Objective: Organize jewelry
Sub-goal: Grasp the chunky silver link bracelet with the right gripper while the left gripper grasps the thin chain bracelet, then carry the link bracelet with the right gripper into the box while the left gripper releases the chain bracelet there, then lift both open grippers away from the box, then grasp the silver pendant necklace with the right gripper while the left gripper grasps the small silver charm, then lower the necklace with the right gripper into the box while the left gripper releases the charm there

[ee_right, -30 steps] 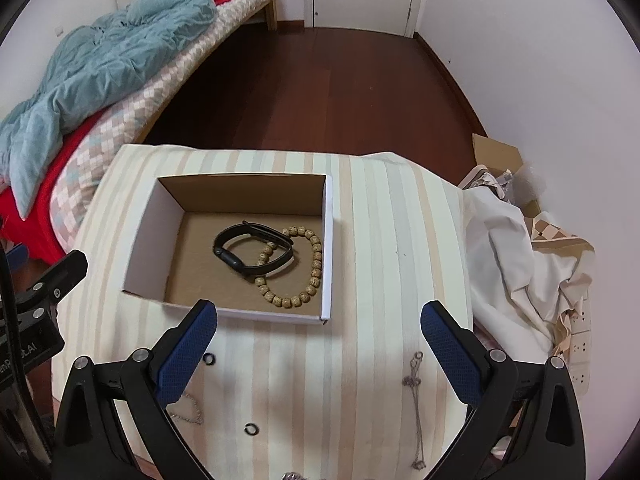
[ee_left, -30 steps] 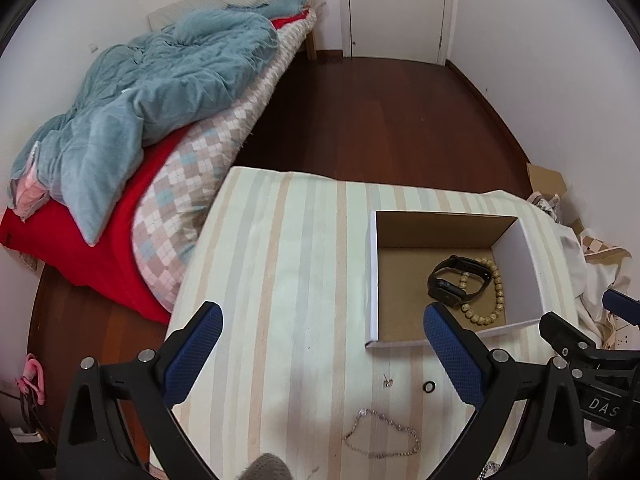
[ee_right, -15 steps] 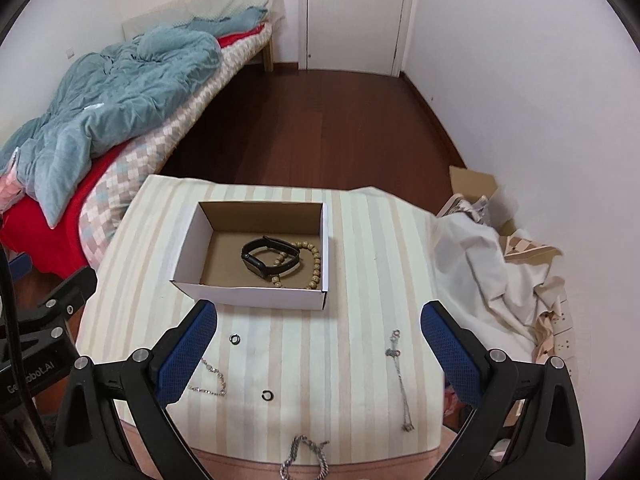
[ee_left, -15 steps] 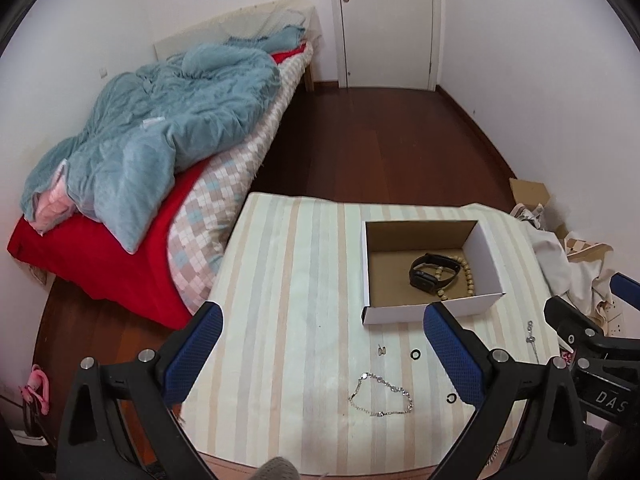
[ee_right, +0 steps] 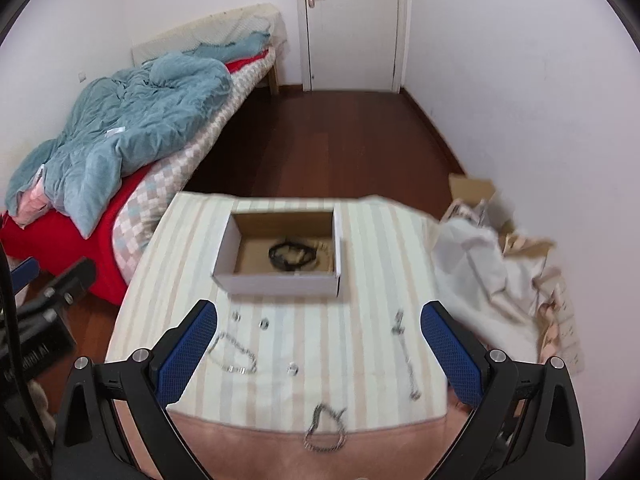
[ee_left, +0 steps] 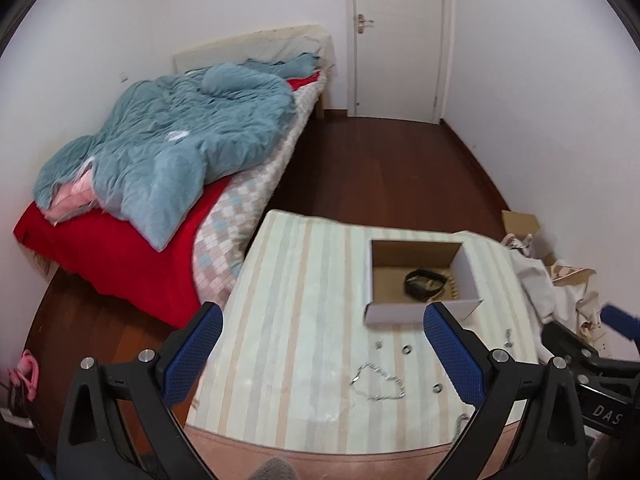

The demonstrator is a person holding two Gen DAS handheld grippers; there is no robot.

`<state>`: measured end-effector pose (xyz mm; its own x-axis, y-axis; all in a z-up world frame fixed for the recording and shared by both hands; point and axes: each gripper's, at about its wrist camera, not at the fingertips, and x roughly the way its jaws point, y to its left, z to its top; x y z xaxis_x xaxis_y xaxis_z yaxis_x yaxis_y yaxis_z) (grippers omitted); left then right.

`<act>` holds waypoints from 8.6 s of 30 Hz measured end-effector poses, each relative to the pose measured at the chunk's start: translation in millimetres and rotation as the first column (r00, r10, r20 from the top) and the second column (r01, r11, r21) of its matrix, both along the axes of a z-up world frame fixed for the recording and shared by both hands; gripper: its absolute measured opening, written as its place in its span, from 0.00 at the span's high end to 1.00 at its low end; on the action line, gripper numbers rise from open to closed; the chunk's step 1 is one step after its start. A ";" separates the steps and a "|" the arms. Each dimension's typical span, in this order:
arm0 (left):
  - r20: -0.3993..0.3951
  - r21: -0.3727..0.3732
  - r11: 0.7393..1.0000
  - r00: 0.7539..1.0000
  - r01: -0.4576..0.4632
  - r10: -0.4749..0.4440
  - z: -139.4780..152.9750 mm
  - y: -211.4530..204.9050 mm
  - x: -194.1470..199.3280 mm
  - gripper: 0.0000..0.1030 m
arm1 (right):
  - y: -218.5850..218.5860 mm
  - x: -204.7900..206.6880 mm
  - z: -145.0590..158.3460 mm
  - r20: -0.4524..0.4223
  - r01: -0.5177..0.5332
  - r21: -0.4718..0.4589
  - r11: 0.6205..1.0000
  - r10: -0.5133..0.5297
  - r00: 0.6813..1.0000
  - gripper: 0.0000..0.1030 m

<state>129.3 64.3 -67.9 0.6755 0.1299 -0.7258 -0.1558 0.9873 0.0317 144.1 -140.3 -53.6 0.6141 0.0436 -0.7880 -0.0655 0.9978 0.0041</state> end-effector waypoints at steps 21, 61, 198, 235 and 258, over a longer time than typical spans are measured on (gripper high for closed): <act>-0.400 0.003 0.998 0.915 -0.055 0.052 -176.1 10.8 -2.4 0.01 | -36.2 -49.4 -222.6 -0.379 0.073 -0.068 0.995 -0.093 0.921 0.92; -0.279 -0.269 0.949 0.930 0.164 -0.239 -129.2 -0.4 38.6 1.00 | -57.8 -3.2 -148.5 -0.243 0.115 0.111 0.987 -0.085 0.966 0.92; -0.427 -0.031 0.999 0.903 0.031 -0.041 -205.2 -22.8 109.5 0.01 | -111.8 110.8 -222.1 -0.296 0.202 -0.043 0.978 -0.206 0.933 0.93; -0.282 -0.224 0.961 0.933 0.161 -0.222 -100.1 -31.7 89.4 0.94 | -83.6 75.4 -81.5 -0.125 0.107 0.198 0.974 -0.083 0.989 0.94; -0.341 -0.370 0.909 0.882 0.194 -0.327 -107.2 -28.7 235.2 0.91 | 12.6 244.1 -86.0 -0.268 -0.101 0.175 0.979 0.146 0.952 0.93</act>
